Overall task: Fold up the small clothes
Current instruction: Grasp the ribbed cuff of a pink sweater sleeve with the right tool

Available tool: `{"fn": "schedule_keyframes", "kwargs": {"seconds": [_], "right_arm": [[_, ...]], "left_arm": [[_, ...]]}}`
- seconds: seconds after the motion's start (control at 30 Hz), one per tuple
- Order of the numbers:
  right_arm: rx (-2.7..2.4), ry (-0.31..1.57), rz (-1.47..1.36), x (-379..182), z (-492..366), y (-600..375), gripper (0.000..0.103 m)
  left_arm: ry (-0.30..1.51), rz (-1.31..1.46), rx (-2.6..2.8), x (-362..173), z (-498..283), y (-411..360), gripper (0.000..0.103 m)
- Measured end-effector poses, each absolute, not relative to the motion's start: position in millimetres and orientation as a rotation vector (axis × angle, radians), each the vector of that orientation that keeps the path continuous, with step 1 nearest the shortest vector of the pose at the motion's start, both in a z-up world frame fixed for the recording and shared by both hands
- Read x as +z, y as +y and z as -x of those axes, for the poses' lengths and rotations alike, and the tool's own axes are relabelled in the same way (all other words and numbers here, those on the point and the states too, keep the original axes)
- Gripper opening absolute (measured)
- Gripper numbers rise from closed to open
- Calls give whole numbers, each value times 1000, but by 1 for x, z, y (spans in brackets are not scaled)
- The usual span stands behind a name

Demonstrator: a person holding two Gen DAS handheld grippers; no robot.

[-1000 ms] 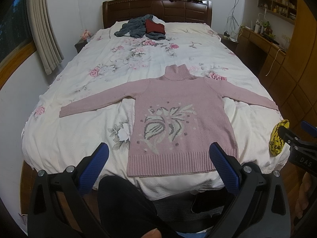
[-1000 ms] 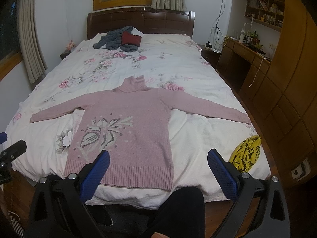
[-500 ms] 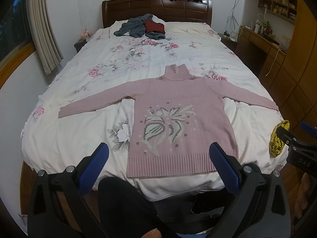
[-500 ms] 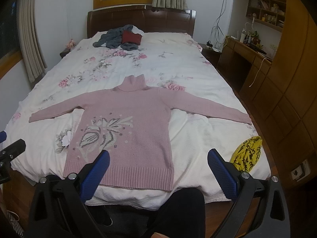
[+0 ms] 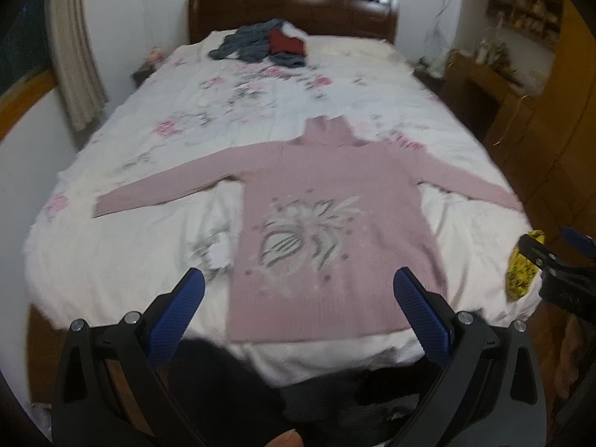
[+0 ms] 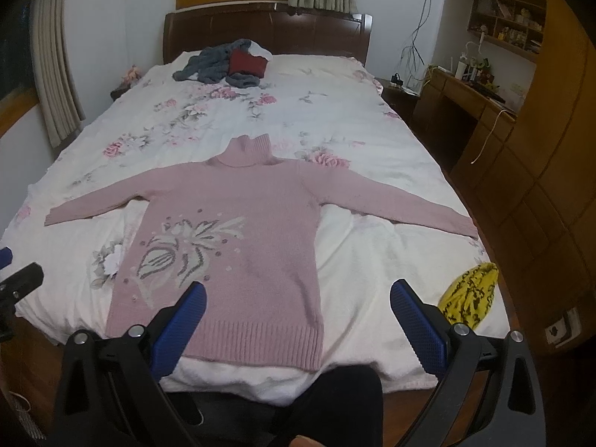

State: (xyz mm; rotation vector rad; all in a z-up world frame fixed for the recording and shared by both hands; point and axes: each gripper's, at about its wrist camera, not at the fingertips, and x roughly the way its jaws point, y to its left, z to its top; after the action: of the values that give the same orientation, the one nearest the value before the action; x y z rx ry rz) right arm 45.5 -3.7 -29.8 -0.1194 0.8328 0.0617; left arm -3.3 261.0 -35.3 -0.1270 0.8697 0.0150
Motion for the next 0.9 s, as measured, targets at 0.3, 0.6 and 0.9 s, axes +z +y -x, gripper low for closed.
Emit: {"fn": "schedule_keyframes", "kwargs": {"seconds": [0.3, 0.6, 0.9], "right_arm": [[109, 983, -380, -98, -149, -160, 99], [-101, 949, -1078, -200, -221, -395, 61], [-264, 746, -1355, -265, -262, -520, 55]], "left_arm": [[846, 131, -190, -77, -35, 243, 100], [832, 262, -258, -98, -74, 237, 100], [907, 382, -235, -130, -120, 236, 100]]}}
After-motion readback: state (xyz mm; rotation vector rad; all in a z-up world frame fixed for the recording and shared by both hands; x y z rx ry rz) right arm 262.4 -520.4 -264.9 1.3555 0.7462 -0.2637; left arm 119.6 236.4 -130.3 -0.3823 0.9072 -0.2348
